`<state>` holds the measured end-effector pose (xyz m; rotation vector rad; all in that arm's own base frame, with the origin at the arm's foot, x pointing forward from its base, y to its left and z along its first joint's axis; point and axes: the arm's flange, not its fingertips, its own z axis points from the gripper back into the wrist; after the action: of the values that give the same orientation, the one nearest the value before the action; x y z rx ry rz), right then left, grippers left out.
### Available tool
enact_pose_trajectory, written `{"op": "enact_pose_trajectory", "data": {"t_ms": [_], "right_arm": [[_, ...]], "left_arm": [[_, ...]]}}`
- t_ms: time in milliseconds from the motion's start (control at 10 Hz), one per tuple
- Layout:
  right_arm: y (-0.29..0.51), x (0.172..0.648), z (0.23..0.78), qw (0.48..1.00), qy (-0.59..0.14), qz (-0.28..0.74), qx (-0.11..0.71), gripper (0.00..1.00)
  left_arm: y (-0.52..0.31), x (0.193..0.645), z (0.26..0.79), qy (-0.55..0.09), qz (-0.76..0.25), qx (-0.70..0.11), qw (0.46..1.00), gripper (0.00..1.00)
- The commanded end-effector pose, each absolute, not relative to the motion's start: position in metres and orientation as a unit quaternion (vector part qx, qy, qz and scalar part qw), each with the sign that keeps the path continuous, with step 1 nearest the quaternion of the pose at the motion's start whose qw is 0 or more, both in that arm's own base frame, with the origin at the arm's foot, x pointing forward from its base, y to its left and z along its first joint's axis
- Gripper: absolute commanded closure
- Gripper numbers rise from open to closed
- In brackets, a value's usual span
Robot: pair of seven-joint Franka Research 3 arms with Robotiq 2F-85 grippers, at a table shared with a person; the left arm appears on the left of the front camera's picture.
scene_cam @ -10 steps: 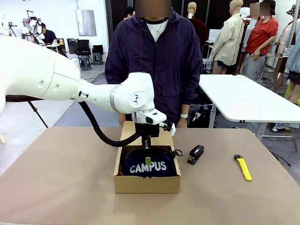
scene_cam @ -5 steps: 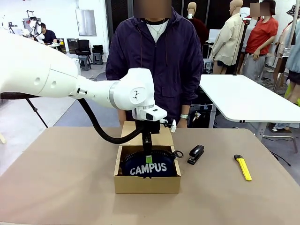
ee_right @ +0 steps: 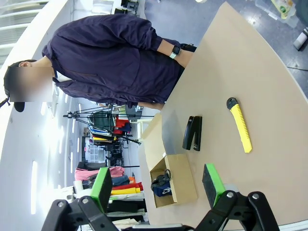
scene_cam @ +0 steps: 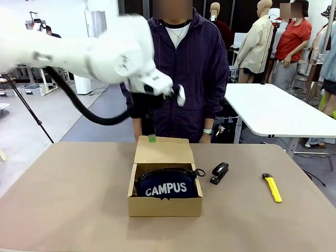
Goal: Pack the items into the box.
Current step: Pick up the item indicated by the person and place it inside the Mailer Box.
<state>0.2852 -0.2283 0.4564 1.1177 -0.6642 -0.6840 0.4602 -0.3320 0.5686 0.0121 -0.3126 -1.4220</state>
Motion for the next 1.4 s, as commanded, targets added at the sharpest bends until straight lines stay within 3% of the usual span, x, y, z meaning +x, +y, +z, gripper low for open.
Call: {"op": "enact_pose_trajectory", "data": {"t_ms": [0, 100, 300, 400, 600, 800, 900, 1300], "right_arm": [[-0.228, 0.286, 0.457, 0.74, -0.309, -0.306, 0.513, 0.0], [-0.228, 0.286, 0.457, 0.74, -0.309, -0.306, 0.513, 0.0], [-0.228, 0.286, 0.457, 0.74, -0.309, -0.306, 0.513, 0.0], [-0.228, 0.286, 0.457, 0.74, -0.309, -0.306, 0.513, 0.0], [-0.228, 0.286, 0.457, 0.74, -0.309, -0.306, 0.513, 0.0], [-0.228, 0.286, 0.457, 0.74, -0.309, -0.306, 0.513, 0.0], [-0.228, 0.286, 0.457, 0.74, -0.309, -0.306, 0.513, 0.0], [-0.228, 0.286, 0.457, 0.74, -0.309, -0.306, 0.513, 0.0]], "left_arm": [[-0.242, 0.419, 0.575, -0.195, -0.548, -0.058, 0.811, 0.0], [-0.184, 0.4, 0.583, -0.218, -0.489, -0.154, 0.83, 0.0], [-0.081, 0.362, 0.565, -0.174, -0.28, -0.304, 0.894, 0.0], [-0.039, 0.337, 0.561, -0.264, -0.244, -0.381, 0.852, 0.0], [0.027, 0.288, 0.535, -0.45, -0.129, -0.456, 0.757, 0.0], [0.068, 0.263, 0.475, -0.484, -0.05, -0.492, 0.722, 0.0], [0.044, 0.288, 0.528, -0.3, -0.2, -0.429, 0.828, 0.0], [0.044, 0.288, 0.528, -0.3, -0.2, -0.429, 0.828, 0.0]]}}
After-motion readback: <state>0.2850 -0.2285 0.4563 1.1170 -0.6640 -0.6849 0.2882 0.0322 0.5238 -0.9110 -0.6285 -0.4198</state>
